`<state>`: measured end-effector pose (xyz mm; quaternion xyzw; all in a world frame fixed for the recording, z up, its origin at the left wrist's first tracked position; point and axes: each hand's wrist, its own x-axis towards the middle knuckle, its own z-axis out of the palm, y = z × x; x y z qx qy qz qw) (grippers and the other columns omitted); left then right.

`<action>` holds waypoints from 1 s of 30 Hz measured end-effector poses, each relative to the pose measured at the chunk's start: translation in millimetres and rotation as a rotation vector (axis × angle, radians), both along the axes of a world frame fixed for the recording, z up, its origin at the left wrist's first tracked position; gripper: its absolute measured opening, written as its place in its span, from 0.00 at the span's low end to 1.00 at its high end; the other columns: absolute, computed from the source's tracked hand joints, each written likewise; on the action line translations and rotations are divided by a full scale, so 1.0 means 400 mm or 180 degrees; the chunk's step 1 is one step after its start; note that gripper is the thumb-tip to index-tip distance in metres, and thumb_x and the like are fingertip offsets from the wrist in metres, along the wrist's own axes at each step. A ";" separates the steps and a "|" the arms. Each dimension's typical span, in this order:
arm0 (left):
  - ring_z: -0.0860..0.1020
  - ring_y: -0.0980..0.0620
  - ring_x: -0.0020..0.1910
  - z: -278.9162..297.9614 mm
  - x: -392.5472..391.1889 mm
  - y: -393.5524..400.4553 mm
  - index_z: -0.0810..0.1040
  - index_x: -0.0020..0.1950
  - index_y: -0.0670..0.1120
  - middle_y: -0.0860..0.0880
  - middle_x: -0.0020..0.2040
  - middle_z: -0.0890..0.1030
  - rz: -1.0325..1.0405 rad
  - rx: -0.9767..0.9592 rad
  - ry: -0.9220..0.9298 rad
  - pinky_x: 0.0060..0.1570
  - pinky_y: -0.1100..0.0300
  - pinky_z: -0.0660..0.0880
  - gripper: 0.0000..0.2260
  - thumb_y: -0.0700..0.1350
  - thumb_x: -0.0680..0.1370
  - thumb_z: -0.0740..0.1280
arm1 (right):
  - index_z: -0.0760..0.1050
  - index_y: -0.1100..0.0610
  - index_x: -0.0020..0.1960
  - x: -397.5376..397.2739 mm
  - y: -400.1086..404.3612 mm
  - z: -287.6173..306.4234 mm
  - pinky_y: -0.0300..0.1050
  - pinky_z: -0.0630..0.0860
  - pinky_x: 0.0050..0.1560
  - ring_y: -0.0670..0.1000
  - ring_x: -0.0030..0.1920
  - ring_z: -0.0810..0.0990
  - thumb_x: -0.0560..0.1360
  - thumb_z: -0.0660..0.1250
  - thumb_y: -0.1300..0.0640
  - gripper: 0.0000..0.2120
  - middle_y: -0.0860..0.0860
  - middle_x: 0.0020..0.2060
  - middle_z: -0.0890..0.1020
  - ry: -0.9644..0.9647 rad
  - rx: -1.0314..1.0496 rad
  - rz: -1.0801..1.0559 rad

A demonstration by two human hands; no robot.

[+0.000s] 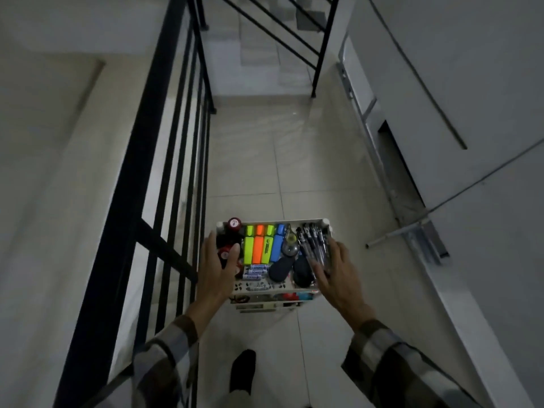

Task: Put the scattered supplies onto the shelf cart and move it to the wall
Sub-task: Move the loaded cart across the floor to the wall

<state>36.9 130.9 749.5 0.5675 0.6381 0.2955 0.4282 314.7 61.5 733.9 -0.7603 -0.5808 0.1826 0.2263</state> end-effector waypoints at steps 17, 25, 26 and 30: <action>0.71 0.41 0.74 -0.119 0.016 0.016 0.47 0.86 0.59 0.43 0.79 0.68 -0.0044 0.0148 0.0308 0.67 0.42 0.72 0.47 0.82 0.72 0.47 | 0.36 0.39 0.82 0.029 0.053 -0.107 0.46 0.75 0.47 0.50 0.46 0.77 0.76 0.58 0.27 0.45 0.56 0.51 0.80 0.0344 -0.0203 -0.0112; 0.76 0.41 0.70 -0.131 0.049 0.009 0.51 0.85 0.61 0.45 0.75 0.73 -0.0059 0.0293 0.0403 0.63 0.34 0.77 0.40 0.78 0.77 0.48 | 0.32 0.37 0.81 0.062 0.031 -0.136 0.48 0.78 0.46 0.52 0.44 0.79 0.74 0.58 0.24 0.48 0.57 0.51 0.79 0.0368 -0.0297 -0.0355; 0.76 0.41 0.69 -0.126 0.059 0.008 0.51 0.84 0.61 0.45 0.75 0.73 -0.0093 0.0307 0.0409 0.62 0.35 0.77 0.40 0.78 0.77 0.48 | 0.32 0.37 0.80 0.068 0.025 -0.138 0.49 0.79 0.46 0.52 0.43 0.79 0.73 0.58 0.23 0.48 0.56 0.51 0.79 0.0394 -0.0295 -0.0395; 0.78 0.43 0.66 -0.115 0.110 0.012 0.53 0.84 0.61 0.44 0.72 0.75 -0.0229 0.0343 0.0413 0.60 0.39 0.79 0.40 0.78 0.76 0.47 | 0.31 0.35 0.79 0.109 -0.002 -0.150 0.57 0.84 0.46 0.55 0.42 0.82 0.72 0.58 0.22 0.49 0.57 0.49 0.81 0.0492 -0.0267 -0.0560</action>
